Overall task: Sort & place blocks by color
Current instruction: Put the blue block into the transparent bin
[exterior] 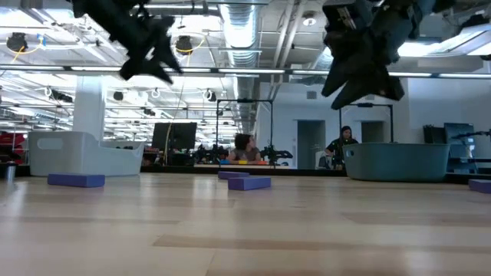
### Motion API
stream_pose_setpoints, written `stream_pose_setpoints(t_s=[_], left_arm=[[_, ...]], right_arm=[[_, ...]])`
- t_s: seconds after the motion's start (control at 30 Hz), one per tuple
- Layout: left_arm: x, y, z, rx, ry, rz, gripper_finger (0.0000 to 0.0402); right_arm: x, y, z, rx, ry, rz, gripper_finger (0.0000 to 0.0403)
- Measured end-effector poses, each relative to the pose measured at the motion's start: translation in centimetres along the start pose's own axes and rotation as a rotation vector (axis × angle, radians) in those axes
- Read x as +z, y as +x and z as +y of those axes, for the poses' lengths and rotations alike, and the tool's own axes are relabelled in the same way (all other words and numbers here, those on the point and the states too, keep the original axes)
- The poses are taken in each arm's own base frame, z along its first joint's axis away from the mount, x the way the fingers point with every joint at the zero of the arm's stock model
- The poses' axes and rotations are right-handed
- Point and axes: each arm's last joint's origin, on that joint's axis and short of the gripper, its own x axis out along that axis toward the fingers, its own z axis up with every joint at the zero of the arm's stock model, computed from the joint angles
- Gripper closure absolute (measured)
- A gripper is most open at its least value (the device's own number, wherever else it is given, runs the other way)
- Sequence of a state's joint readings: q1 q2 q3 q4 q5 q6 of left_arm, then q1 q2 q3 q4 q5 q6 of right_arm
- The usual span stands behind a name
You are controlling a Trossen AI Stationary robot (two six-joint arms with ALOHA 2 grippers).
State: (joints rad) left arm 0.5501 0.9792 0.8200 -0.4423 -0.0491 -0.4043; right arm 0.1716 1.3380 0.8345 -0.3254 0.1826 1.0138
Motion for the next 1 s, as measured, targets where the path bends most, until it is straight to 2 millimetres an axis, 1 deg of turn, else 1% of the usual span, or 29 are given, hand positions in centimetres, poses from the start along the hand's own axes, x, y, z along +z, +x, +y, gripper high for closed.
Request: stream_pose_setpoints(t_s=[0.1,0.2,0.33,0.43,0.53,0.63,0.77,0.87,1.0], left_arm=[[-0.2,-0.1,-2.2,-0.118,0.031,-0.034,0.0217],[-1.0,-0.5,-4.0,-0.149,0.002,-0.038,0.0217],[-2.2,-0.9,-5.3,-0.134,-0.046,-0.002,0.0217],[-3.2,-1.3,-6.5,-0.179,-0.063,0.043,0.0217],[-4.0,-1.9,-7.6,-0.208,-0.083,0.050,0.0217],[-4.6,-2.2,-8.3,-0.180,-0.116,0.032,0.0217],[-5.5,-1.6,-9.1,-0.162,-0.101,0.042,0.0217],[-6.0,-0.4,-9.8,-0.153,-0.065,0.059,0.0217],[-6.3,1.3,-10.8,-0.193,-0.070,0.069,0.0217]], right_arm=[[0.1,-0.8,0.8,-0.037,-0.039,0.000,0.0241],[-0.2,-1.4,2.0,-0.019,-0.073,-0.034,0.0241],[-1.2,-2.1,3.6,0.044,-0.104,-0.106,0.0241],[-2.1,-2.5,4.5,0.076,-0.121,-0.146,0.0241],[-3.2,-2.9,4.9,0.077,-0.126,-0.162,0.0241],[-4.1,-3.2,5.2,0.074,-0.144,-0.171,0.0241],[-4.9,-3.2,4.9,0.020,-0.184,-0.162,0.0241],[-5.4,-3.2,3.7,-0.095,-0.158,-0.124,0.0236],[-5.7,-3.7,1.9,-0.243,-0.115,-0.075,0.0208]])
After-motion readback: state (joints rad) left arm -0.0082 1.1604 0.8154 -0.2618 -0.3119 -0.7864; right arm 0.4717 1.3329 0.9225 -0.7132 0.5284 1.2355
